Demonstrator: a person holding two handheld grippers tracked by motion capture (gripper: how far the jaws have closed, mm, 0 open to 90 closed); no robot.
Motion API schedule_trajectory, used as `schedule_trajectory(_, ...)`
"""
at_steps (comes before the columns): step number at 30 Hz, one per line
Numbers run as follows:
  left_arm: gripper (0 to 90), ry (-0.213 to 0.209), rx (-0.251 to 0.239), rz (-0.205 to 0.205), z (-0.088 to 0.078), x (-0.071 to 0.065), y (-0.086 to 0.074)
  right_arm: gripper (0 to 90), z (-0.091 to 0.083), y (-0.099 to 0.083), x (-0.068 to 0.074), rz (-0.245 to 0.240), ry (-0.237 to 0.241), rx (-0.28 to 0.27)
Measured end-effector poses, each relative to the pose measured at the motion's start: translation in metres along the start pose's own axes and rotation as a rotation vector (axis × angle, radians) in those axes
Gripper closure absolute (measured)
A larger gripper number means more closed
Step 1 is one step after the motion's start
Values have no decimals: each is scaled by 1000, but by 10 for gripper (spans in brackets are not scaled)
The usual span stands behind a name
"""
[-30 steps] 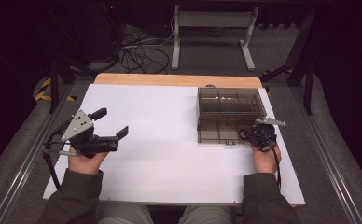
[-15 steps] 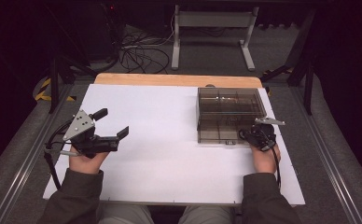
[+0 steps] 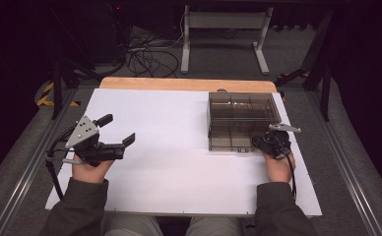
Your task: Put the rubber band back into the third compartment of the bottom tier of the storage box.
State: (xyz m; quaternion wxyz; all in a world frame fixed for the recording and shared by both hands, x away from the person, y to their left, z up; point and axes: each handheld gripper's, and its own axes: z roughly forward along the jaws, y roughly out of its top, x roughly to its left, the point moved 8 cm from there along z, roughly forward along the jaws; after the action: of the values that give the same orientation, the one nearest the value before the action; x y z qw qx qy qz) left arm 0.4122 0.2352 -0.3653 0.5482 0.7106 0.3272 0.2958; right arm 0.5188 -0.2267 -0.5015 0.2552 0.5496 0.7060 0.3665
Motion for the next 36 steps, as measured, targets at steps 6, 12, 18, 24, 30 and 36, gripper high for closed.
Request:
schedule_trajectory(6,52,3,-15,-3,-3,0,4,484,-3,2,5,-9,13,-15)
schedule_trajectory(12,52,3,-11,3,-3,-1,3,456,-6,4,9,-10,27,-32)
schedule_trajectory(18,52,4,-17,-1,-4,0,4,424,-8,6,12,-13,42,-43)
schedule_trajectory(24,53,3,-15,1,-4,-1,4,393,-10,8,16,-26,58,-57)
schedule_trajectory(30,52,4,-16,1,-4,0,4,378,-12,9,21,-37,72,-58)
schedule_trajectory(36,52,4,-19,1,-5,0,5,350,-15,11,25,-51,91,-70)
